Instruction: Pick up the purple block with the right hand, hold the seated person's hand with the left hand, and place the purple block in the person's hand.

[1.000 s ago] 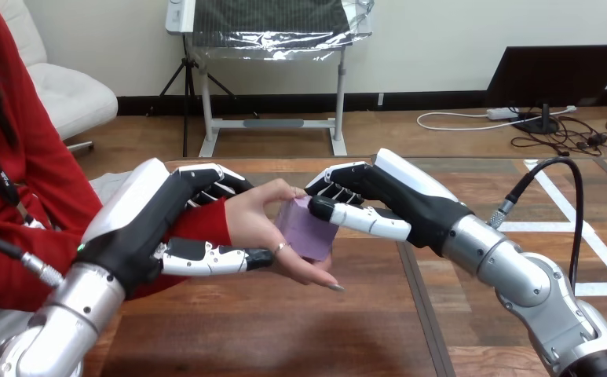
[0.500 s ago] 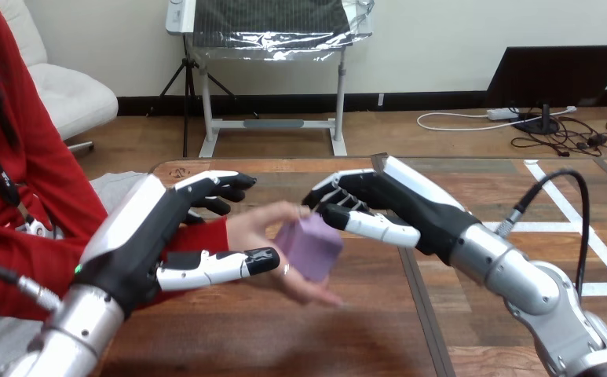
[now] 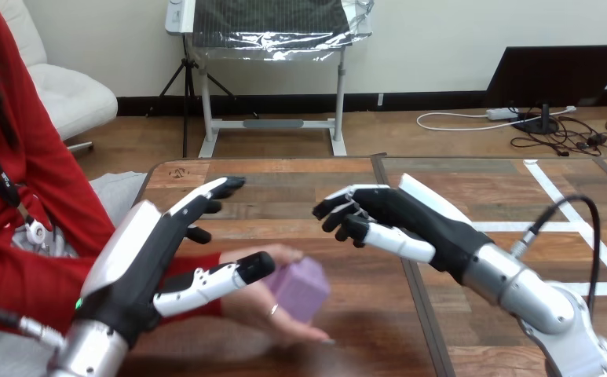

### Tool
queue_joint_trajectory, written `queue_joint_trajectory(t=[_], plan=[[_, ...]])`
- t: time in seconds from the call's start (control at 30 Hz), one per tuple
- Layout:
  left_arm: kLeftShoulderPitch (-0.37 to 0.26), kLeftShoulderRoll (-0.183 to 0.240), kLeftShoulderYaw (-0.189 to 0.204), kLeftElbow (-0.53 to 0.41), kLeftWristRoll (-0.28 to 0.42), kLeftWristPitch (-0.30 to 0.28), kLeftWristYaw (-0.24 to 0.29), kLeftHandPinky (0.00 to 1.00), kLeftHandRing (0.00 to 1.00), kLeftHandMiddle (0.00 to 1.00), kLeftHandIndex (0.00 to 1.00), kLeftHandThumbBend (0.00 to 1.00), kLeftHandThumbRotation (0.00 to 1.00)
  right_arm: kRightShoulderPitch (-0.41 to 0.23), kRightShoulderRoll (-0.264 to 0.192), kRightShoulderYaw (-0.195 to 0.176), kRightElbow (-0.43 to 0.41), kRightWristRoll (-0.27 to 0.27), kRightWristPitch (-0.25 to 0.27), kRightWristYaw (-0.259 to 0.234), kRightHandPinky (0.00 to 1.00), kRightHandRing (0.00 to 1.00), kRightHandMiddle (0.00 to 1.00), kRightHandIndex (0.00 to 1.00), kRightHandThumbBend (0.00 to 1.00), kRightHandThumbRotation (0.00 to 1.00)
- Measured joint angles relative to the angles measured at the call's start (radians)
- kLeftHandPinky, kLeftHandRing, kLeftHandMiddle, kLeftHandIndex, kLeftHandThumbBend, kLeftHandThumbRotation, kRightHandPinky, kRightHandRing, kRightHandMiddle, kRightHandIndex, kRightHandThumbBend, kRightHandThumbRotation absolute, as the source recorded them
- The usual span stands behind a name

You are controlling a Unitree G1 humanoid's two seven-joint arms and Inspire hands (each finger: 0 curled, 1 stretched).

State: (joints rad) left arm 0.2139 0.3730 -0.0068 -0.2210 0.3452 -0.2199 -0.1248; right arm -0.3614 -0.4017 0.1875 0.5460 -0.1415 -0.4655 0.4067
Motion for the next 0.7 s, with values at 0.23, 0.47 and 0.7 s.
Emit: queue_joint_trajectory(t=[0.23, 0.47, 0.7], plan=[[0.046, -0.026, -0.001, 0.026, 0.025, -0.047, 0.074, 0.76, 0.93, 0.92, 0.91, 1.0, 1.0, 0.052, 0.0, -0.024, -0.034, 0.055, -0.003, 0.035, 0.61, 0.7, 0.74, 0.78, 1.0, 1.0], [0.094, -0.057, -0.003, 0.044, 0.041, -0.085, 0.144, 0.77, 0.92, 0.92, 0.91, 1.0, 1.0, 0.118, 0.002, -0.039, -0.082, 0.106, -0.009, 0.062, 0.64, 0.73, 0.77, 0.8, 0.99, 1.0], [0.142, -0.112, -0.006, 0.068, 0.011, -0.145, 0.212, 0.79, 0.89, 0.9, 0.88, 1.0, 1.0, 0.199, 0.008, -0.042, -0.137, 0.156, -0.007, 0.079, 0.7, 0.77, 0.8, 0.83, 0.94, 1.0]])
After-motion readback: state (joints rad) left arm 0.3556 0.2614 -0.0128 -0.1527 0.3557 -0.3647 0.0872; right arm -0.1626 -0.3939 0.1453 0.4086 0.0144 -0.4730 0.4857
